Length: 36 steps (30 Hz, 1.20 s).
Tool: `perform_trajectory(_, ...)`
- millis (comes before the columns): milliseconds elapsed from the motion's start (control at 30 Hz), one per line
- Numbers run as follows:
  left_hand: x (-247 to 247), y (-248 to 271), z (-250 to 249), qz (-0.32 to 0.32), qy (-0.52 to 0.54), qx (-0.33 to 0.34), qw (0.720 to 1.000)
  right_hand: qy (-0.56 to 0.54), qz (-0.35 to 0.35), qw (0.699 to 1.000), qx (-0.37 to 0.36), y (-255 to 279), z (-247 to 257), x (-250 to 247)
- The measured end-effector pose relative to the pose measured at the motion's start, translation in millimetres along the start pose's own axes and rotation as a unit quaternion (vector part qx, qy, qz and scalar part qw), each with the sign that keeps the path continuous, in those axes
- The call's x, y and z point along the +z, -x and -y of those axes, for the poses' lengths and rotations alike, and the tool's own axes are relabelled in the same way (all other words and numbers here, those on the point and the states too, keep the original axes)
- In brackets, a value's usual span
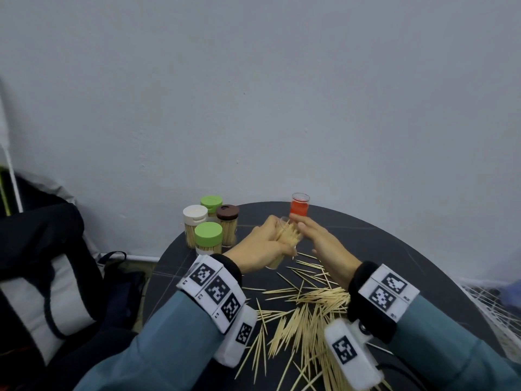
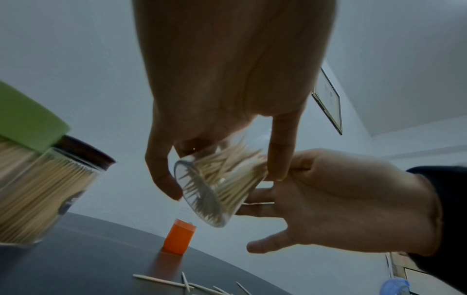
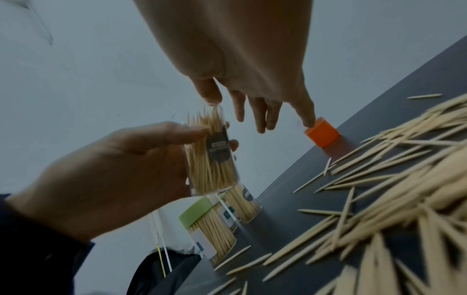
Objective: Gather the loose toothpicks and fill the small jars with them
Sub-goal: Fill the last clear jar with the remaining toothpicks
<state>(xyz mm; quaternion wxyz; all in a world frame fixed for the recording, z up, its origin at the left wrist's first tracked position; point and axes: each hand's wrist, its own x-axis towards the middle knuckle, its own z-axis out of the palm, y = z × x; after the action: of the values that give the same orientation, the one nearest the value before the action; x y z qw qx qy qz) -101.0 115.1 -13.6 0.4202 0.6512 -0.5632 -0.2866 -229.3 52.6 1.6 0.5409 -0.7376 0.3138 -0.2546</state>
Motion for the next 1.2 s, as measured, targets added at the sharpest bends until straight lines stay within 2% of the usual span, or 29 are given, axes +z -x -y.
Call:
perform_trajectory(200,2,2,-2,0.01,0.009,0.008,1.0,0.021,-0.007,0.999,0.027,2,-6,-10)
perform_trajectory(400,3,5,-6,0.052,0.001,0.021,0.998,0.04,0.038,0.998,0.034,2,-4,-4)
perform_trajectory(533,2,5,-8,0.048,0.001,0.015,0.999,0.033,0.003,0.999,0.023,-3,0,-7)
perform_trajectory(733,2,3,-5,0.045,-0.001,0.005,0.999,0.065,0.023,0.997,0.027,-3,-1,-12)
perform_trajectory(833,-1,2,-5,0.027,-0.008,0.001,1.0,0.127,0.029,0.991,0.035,-4,-6,-26)
perform_trajectory(900,-3,1,-5,0.014,-0.018,0.002,1.0,0.221,0.067,0.971,0.06,-4,-14,-39)
perform_trajectory(1000,-2,-2,-7,0.01,-0.024,0.003,1.0,0.415,0.135,0.892,0.12,-5,-28,-51)
perform_trajectory(1067,1,-4,-7,0.013,-0.022,0.002,1.0,0.479,0.143,0.853,0.152,-8,-34,-52)
perform_trajectory(1200,4,-6,-9,0.019,-0.02,0.0,1.0,0.516,0.135,0.829,0.167,-16,-39,-48)
